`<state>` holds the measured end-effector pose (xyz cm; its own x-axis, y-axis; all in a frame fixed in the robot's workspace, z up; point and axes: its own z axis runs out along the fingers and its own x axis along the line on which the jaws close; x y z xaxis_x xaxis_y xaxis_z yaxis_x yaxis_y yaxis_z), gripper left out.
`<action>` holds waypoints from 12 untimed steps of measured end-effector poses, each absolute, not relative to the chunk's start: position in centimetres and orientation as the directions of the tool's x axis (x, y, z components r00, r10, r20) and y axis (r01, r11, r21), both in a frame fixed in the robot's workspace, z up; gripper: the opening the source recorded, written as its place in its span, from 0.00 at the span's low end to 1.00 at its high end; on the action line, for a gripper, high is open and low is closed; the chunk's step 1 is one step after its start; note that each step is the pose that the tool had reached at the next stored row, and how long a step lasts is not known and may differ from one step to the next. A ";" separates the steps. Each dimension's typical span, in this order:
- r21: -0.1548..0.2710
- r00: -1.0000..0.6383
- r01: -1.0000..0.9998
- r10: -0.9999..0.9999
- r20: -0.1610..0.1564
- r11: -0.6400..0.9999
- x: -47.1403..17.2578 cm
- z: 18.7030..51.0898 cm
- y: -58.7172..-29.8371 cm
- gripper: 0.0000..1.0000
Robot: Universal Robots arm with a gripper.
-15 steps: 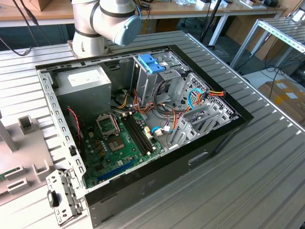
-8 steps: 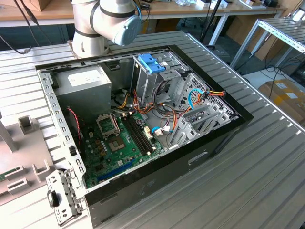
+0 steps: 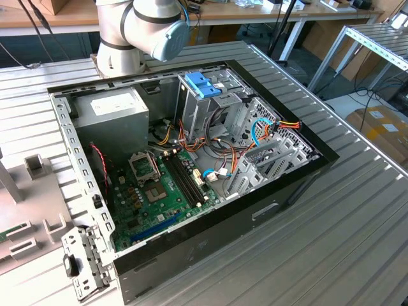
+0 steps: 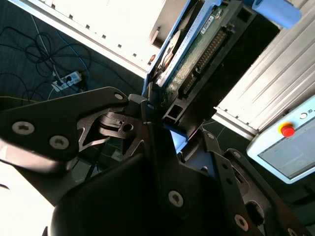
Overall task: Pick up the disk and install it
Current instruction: 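Pick up the disk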
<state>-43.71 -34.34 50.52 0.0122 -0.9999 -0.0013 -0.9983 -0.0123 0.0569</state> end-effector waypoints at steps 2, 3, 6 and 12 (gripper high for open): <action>0.057 0.012 -0.998 -1.000 -0.001 -0.012 -43.7 50.6 -34.3 0.37; 0.057 0.012 -0.998 -1.000 -0.001 -0.012 -43.7 50.6 -34.3 0.37; 0.057 0.012 -0.998 -1.000 -0.001 -0.012 -43.7 50.6 -34.3 0.37; 0.057 0.012 -0.998 -1.000 0.000 -0.012 -43.6 50.6 -34.7 0.37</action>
